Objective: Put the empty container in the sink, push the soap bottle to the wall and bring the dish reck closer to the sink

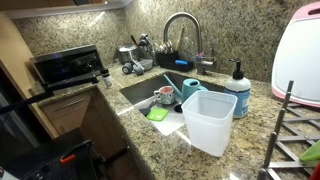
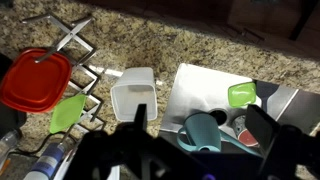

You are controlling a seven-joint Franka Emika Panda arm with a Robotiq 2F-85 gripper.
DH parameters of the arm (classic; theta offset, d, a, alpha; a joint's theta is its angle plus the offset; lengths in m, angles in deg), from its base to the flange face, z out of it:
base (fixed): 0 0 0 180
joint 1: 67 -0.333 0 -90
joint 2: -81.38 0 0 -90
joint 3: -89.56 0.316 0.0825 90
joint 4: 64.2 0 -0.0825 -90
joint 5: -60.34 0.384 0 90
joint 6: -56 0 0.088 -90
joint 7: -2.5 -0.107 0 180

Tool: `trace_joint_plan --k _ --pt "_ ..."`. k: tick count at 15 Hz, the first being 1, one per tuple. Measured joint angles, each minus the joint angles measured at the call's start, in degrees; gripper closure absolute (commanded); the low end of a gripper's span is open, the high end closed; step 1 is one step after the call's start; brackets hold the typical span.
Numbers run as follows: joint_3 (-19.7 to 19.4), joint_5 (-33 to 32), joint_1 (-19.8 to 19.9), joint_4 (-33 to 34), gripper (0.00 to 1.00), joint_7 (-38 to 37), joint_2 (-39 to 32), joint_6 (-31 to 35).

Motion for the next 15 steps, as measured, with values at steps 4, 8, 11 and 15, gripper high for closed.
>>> trace_joint_plan --k 4,8,11,15 --pt "-0.01 0.12 -0.04 0.07 0.00 -0.11 -0.03 0.33" --pt "-0.01 0.66 -0.87 1.40 0.00 -0.23 -0.62 1.31" --pt "0.02 1.54 -1.85 3.95 0.00 -0.25 -1.86 1.92" --pt "-0.30 2.44 -2.24 8.40 0.00 -0.48 -6.20 3.20"
